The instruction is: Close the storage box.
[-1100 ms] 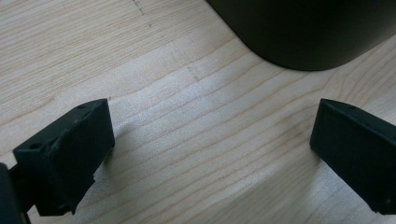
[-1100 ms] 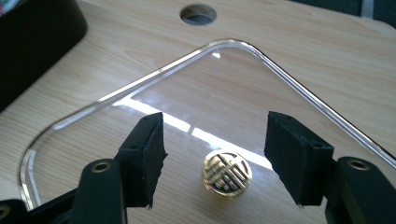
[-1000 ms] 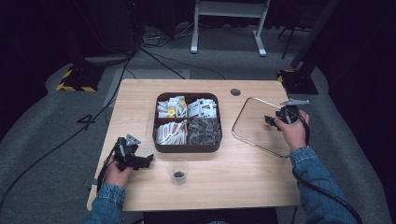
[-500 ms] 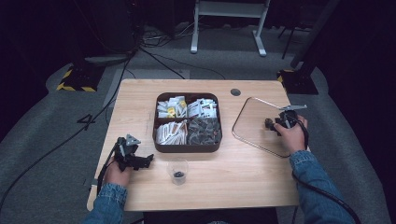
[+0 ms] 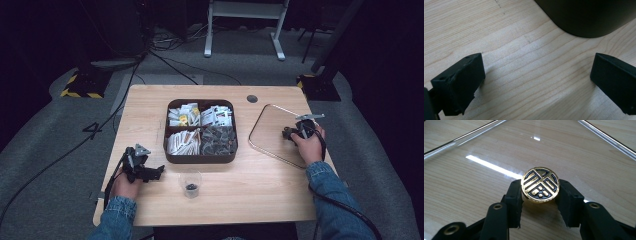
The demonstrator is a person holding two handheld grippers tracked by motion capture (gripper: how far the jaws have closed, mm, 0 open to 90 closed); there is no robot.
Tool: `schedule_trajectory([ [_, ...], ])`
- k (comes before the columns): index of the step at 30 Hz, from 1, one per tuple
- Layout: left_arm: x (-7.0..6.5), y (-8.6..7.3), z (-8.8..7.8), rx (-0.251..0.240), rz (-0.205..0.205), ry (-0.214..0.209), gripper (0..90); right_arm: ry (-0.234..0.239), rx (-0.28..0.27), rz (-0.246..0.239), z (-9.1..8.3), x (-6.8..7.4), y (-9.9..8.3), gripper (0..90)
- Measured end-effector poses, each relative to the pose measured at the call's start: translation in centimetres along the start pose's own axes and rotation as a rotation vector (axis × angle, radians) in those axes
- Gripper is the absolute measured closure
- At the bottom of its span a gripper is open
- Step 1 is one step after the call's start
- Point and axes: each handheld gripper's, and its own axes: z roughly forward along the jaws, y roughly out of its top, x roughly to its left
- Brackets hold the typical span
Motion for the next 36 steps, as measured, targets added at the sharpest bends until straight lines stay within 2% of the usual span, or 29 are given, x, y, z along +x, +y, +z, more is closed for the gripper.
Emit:
schedule_trajectory([
  [18,0.0,0.0,0.0,0.0,0.0,0.0,0.0,-0.004,-0.027,0.0,-0.5,-0.1,0.0,58.8],
  [24,0.0,0.0,0.0,0.0,0.0,0.0,0.0,0.008,-0.054,-0.009,-1.6,0.1,0.7,58.8],
  [29,0.0,0.0,0.0,0.0,0.0,0.0,0.0,0.013,-0.067,-0.036,-2.7,0.7,1.6,58.7],
  [36,0.0,0.0,0.0,0.0,0.0,0.0,0.0,0.042,-0.098,-0.045,-4.3,1.6,3.0,58.8],
])
